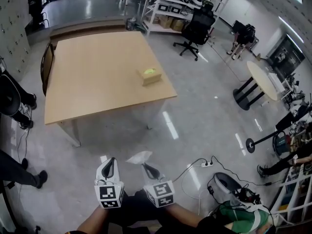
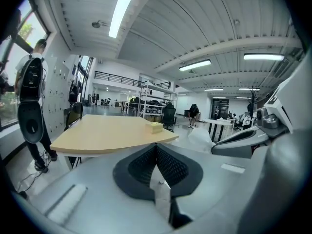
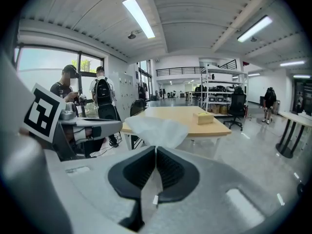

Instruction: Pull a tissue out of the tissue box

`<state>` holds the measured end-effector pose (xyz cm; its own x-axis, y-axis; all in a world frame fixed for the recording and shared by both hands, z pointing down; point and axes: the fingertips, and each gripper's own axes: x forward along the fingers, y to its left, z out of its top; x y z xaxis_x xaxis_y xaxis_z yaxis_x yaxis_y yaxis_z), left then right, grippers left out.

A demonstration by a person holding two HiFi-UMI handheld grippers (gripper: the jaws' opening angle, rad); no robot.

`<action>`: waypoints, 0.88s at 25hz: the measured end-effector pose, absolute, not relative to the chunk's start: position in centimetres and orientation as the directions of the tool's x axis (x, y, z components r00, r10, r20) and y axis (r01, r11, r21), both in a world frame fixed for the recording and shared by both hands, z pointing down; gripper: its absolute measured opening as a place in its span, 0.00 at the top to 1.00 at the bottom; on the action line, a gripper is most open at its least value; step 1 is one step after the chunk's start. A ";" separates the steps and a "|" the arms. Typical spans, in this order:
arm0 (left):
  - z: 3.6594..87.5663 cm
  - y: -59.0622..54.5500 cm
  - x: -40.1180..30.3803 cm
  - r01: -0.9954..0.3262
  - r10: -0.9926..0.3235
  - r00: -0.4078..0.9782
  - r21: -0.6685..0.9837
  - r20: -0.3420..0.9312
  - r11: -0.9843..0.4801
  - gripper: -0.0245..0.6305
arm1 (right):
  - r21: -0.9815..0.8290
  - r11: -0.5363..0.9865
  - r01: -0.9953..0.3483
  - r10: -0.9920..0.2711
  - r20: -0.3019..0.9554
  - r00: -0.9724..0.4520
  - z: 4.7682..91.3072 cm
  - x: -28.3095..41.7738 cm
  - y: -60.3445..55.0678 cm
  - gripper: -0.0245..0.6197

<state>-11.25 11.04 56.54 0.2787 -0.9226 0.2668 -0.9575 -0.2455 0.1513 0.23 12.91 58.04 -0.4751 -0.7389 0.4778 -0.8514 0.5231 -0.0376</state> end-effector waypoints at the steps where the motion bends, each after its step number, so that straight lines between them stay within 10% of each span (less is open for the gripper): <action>1: 56.5 11.0 -11.0 -0.956 -0.921 0.284 0.151 0.268 -0.251 0.93 | -0.037 0.516 -0.856 -0.743 0.478 -0.469 58.0 0.5 13.0 0.96; 22: 56.2 12.0 -11.1 -0.961 -0.926 0.270 0.127 0.263 -0.245 0.93 | -0.060 0.485 -0.872 -0.772 0.438 -0.460 57.0 1.3 12.9 0.97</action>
<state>-11.12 11.97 56.19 0.2705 -0.9262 0.2627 -0.9612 -0.2447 0.1270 1.33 12.92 56.99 -0.4600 -0.7724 0.4379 -0.8723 0.4853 -0.0601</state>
